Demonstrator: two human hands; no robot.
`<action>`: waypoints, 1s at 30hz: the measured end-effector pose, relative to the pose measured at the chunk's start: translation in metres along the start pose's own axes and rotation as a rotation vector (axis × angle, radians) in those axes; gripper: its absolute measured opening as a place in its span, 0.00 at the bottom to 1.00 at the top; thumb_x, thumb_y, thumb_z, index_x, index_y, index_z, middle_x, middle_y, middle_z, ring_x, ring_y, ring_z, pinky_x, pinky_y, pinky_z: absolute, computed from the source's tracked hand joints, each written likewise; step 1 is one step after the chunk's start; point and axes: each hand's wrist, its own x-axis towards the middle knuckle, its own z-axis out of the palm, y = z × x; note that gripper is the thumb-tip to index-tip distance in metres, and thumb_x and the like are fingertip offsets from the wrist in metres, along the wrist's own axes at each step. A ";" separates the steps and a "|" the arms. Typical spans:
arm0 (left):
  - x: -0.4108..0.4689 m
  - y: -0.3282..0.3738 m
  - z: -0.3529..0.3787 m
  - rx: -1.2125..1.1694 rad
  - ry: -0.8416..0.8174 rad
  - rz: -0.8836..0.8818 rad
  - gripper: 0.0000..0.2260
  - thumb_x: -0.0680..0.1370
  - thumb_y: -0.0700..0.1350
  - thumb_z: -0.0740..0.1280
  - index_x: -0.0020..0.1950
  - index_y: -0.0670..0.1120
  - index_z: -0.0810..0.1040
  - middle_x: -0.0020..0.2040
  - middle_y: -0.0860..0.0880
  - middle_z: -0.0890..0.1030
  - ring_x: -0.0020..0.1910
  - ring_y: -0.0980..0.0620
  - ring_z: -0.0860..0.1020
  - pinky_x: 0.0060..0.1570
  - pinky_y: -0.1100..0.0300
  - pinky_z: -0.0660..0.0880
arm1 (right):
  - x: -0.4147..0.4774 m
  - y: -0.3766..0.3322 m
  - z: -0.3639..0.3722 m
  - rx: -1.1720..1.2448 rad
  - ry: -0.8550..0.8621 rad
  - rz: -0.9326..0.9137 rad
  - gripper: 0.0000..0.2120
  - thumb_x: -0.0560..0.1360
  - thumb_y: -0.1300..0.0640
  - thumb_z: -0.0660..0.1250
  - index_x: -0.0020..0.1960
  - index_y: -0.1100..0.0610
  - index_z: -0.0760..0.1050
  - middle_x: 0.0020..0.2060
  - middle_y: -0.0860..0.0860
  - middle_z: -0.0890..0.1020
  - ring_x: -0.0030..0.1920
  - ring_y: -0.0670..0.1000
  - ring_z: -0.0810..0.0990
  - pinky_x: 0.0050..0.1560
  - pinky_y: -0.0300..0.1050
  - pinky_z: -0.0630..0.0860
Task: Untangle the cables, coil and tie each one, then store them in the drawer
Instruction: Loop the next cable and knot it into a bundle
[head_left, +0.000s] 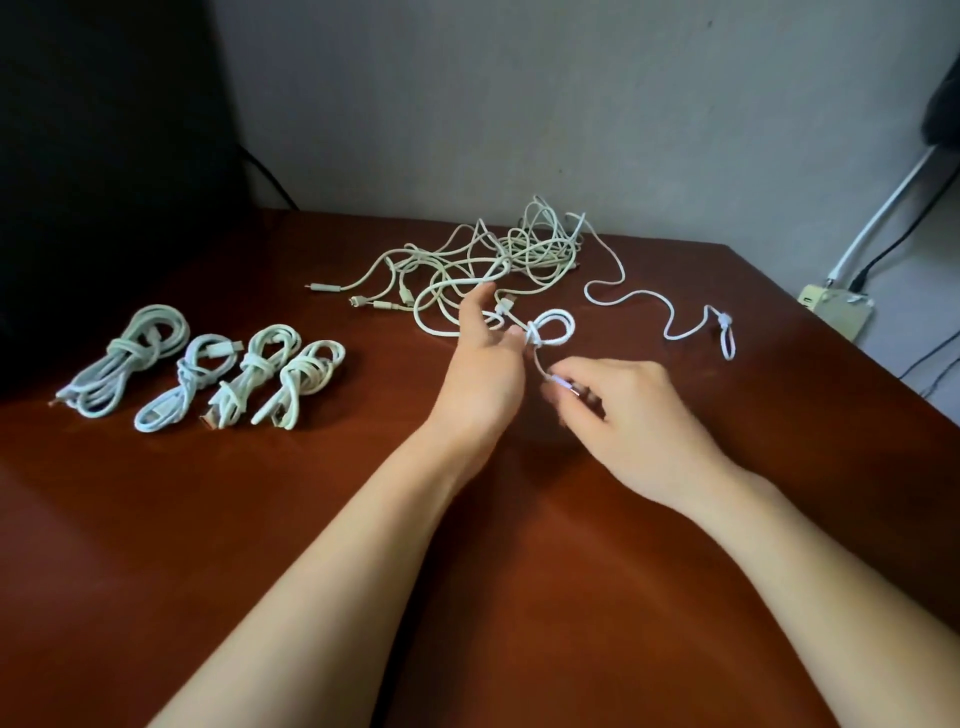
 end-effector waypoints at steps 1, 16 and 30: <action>-0.002 -0.001 0.001 0.104 -0.013 0.052 0.21 0.81 0.36 0.55 0.72 0.50 0.61 0.34 0.52 0.70 0.29 0.57 0.67 0.34 0.63 0.65 | 0.000 -0.001 -0.001 -0.029 0.009 -0.020 0.13 0.75 0.50 0.59 0.40 0.56 0.76 0.29 0.48 0.74 0.30 0.52 0.73 0.34 0.52 0.73; -0.010 -0.007 -0.001 0.834 -0.262 0.503 0.07 0.81 0.38 0.53 0.45 0.47 0.66 0.44 0.49 0.68 0.47 0.43 0.69 0.46 0.61 0.60 | 0.004 0.002 -0.011 0.080 0.337 -0.091 0.08 0.73 0.54 0.70 0.40 0.58 0.81 0.29 0.47 0.78 0.34 0.47 0.78 0.37 0.31 0.73; -0.015 -0.003 0.006 0.657 -0.272 0.452 0.11 0.82 0.41 0.58 0.39 0.48 0.69 0.38 0.51 0.70 0.43 0.50 0.70 0.43 0.62 0.60 | 0.011 0.012 -0.012 0.354 0.321 0.239 0.09 0.74 0.54 0.71 0.35 0.45 0.78 0.31 0.41 0.82 0.34 0.43 0.78 0.41 0.42 0.74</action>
